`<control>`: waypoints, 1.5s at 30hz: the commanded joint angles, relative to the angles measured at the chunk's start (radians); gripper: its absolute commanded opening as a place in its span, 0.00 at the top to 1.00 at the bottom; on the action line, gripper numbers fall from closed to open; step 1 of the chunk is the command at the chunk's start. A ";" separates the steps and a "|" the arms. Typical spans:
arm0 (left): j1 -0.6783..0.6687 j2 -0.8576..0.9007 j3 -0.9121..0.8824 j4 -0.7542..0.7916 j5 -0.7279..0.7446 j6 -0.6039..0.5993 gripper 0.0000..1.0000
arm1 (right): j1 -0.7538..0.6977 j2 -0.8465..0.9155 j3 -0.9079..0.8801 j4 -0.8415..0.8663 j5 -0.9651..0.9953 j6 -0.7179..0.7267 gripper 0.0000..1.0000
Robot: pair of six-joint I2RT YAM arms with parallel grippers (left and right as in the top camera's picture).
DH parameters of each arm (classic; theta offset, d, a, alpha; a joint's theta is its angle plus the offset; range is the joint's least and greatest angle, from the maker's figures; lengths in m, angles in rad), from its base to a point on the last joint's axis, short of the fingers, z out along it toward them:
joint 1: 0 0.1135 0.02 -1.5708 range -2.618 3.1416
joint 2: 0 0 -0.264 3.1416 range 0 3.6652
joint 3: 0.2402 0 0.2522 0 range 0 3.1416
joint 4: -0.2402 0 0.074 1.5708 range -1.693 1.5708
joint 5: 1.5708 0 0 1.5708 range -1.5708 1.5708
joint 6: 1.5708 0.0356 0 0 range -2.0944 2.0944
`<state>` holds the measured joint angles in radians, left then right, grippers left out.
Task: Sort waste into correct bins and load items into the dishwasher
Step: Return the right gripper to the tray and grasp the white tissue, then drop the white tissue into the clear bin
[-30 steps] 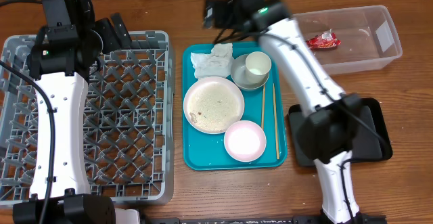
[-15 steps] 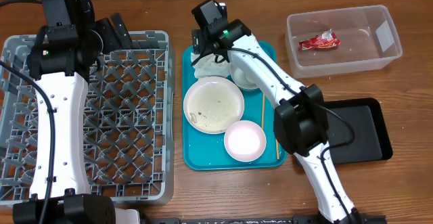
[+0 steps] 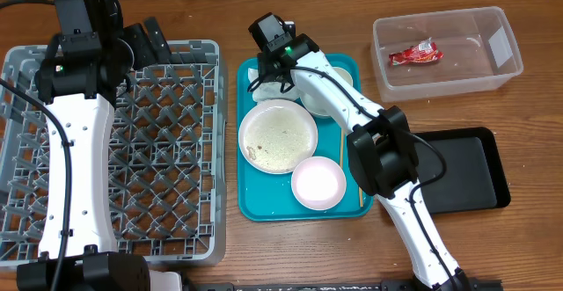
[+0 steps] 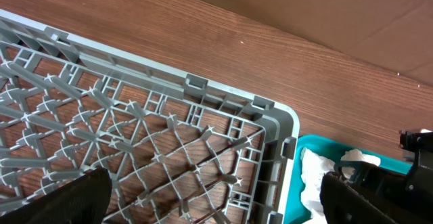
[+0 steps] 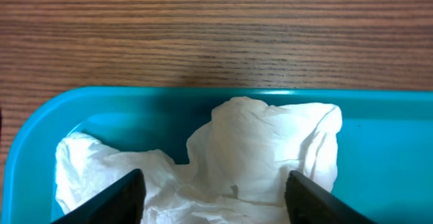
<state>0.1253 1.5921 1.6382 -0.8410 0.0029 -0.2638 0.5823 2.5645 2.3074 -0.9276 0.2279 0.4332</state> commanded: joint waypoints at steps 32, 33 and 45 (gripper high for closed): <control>-0.002 -0.002 0.023 0.000 -0.006 -0.013 0.00 | -0.011 -0.225 0.090 -0.064 0.063 0.017 0.96; -0.001 -0.002 0.023 0.000 -0.006 -0.013 0.00 | -0.011 -0.225 0.090 -0.066 0.064 0.016 0.96; -0.001 -0.002 0.023 0.000 -0.006 -0.013 0.00 | -0.123 -0.324 0.091 -0.050 0.199 0.066 0.96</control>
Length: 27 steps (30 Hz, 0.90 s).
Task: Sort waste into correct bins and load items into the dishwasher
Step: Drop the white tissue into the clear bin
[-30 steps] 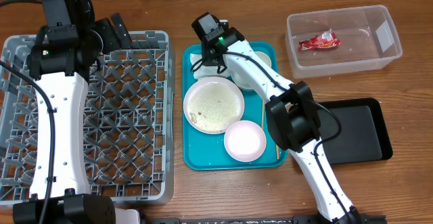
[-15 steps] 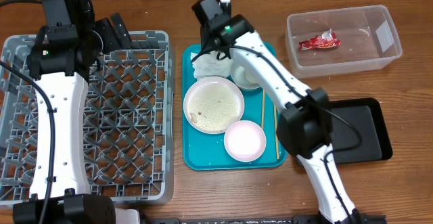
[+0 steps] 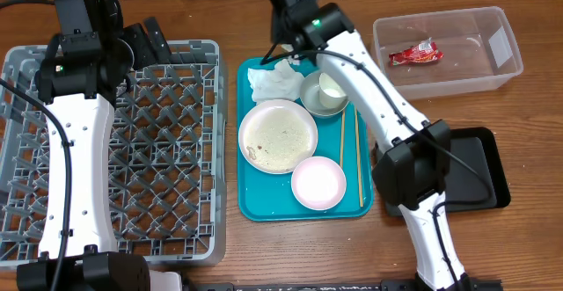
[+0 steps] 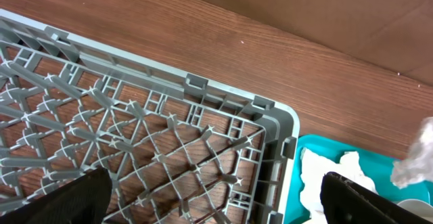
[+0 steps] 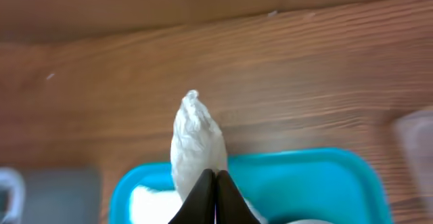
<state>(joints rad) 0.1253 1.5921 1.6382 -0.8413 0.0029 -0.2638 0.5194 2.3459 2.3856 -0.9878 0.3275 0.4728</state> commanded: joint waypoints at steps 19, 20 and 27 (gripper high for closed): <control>-0.001 -0.002 0.023 0.000 -0.007 -0.013 0.00 | -0.504 -0.104 0.003 -0.151 -0.184 0.212 0.13; -0.001 -0.002 0.023 0.000 -0.006 -0.013 0.00 | -0.509 -0.102 0.003 -0.155 -0.196 0.212 0.00; -0.001 -0.002 0.023 0.001 -0.006 -0.013 0.00 | -0.500 -0.099 0.003 -0.171 -0.433 0.137 0.00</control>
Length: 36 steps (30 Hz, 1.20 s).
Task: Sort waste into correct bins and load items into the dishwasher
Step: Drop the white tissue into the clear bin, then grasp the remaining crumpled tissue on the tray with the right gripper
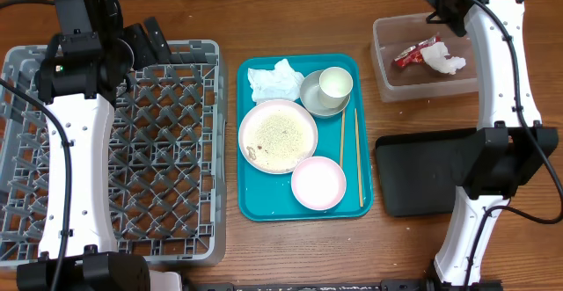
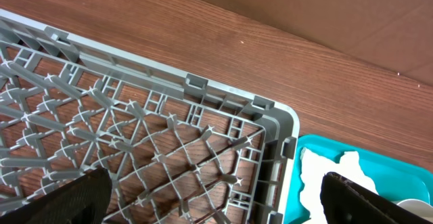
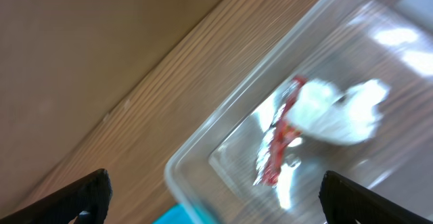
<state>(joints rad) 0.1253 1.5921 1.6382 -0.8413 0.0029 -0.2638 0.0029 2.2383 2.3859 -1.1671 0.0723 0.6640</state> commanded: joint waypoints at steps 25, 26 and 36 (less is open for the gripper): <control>-0.001 0.000 0.023 0.000 -0.007 -0.013 0.00 | 0.590 0.247 0.003 0.192 0.076 -0.403 0.02; -0.001 0.001 0.023 0.000 -0.006 -0.013 0.00 | 0.602 0.264 0.003 0.199 0.093 -0.403 0.02; -0.001 0.002 0.023 0.000 -0.007 -0.013 0.00 | 0.624 0.382 0.003 0.208 0.124 -0.375 0.05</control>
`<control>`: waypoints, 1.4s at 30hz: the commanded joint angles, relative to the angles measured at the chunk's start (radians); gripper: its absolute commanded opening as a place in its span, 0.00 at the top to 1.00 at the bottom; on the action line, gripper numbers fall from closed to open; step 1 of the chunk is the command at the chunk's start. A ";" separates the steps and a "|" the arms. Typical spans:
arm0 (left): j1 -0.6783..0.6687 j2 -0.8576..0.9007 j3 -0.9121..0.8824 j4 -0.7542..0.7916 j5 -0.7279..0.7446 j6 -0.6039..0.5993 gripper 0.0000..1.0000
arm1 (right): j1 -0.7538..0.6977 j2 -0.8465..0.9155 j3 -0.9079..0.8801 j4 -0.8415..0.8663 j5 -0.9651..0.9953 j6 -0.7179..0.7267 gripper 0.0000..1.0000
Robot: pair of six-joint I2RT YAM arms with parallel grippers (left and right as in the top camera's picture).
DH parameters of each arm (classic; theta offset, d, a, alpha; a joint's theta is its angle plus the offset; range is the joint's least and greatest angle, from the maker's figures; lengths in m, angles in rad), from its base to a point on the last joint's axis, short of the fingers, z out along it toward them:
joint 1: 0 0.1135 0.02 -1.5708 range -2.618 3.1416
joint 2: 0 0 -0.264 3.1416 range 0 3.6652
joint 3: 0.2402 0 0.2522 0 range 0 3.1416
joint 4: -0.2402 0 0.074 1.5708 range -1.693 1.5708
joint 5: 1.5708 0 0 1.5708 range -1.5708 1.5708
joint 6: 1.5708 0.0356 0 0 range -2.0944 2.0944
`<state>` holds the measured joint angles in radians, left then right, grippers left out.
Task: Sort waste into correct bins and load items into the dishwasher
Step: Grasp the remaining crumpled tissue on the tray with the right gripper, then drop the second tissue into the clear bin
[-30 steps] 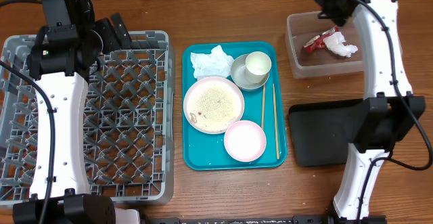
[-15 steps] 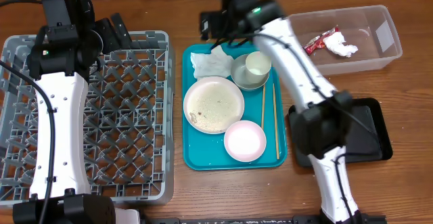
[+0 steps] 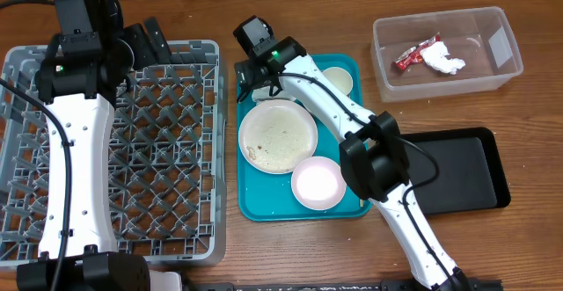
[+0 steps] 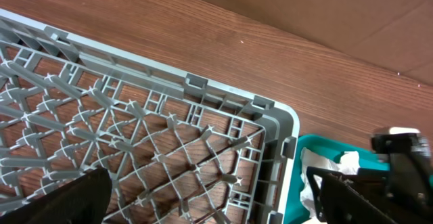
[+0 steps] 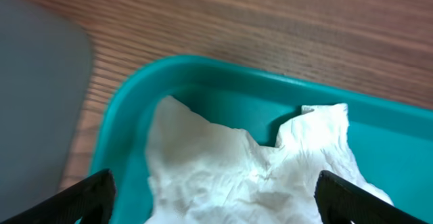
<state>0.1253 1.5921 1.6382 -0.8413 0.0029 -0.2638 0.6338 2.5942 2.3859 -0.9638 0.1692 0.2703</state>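
Note:
A crumpled white napkin (image 5: 250,176) lies in the far-left corner of the teal tray (image 3: 251,205). My right gripper (image 5: 216,207) hangs open just over it, one finger on each side. In the overhead view the right gripper (image 3: 253,73) covers most of that napkin. The clear bin (image 3: 440,87) at the far right holds a red wrapper (image 3: 407,54) and a white napkin piece (image 3: 442,61). My left gripper (image 4: 216,207) stands open over the far-right corner of the grey dish rack (image 3: 18,62); the left wrist view shows the napkin (image 4: 312,173) too.
On the tray sit a large dirty bowl (image 3: 278,135), a small pink bowl (image 3: 318,184) and a cup in a small bowl (image 3: 339,78). A black tray (image 3: 462,172) lies on the right, below the clear bin. My right arm crosses the tray.
My right gripper, open above the clear bin before, is now open over the napkin in the tray's far-left corner. The napkin piece stays in the bin. The left arm has not moved.
My right gripper was open around the napkin on the tray. Then it was shut on a piece of napkin lifted above the tray. Then it was open over the clear bin, the piece lying beside the red wrapper. Now it is back over the tray's napkin.

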 commanded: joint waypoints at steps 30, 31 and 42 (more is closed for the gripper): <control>-0.001 0.003 0.023 0.001 -0.006 -0.013 0.00 | -0.130 -0.153 0.338 -0.146 0.383 0.224 0.88; -0.001 0.003 0.023 0.000 -0.007 -0.013 0.00 | -0.163 -0.168 0.344 -0.146 0.383 0.243 0.88; -0.002 0.003 0.023 0.000 -0.006 -0.013 0.00 | -0.539 -0.197 0.309 -0.307 0.082 0.572 0.85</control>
<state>0.1253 1.5921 1.6382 -0.8417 0.0029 -0.2638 0.1444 2.4004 2.7132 -1.2675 0.4133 0.7311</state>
